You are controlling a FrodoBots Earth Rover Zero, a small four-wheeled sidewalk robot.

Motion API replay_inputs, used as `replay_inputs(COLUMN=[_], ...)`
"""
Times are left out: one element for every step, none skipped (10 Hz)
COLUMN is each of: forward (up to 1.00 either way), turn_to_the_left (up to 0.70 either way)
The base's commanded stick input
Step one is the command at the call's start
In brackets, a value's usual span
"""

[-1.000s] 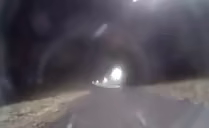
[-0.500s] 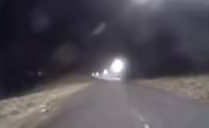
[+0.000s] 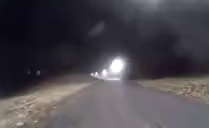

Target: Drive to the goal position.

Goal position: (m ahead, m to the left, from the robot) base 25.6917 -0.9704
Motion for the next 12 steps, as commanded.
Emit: replay_inputs(forward=[1.0, 1.0, 1.0, 1.0, 1.0, 1.0, 1.0, 1.0, 1.0, 1.0, 1.0, 1.0], turn_to_the_left=[-0.02, -0.03, -0.04, -0.06, -0.07, -0.06, -0.04, -0.04, -0.03, -0.04, -0.04, -0.04])
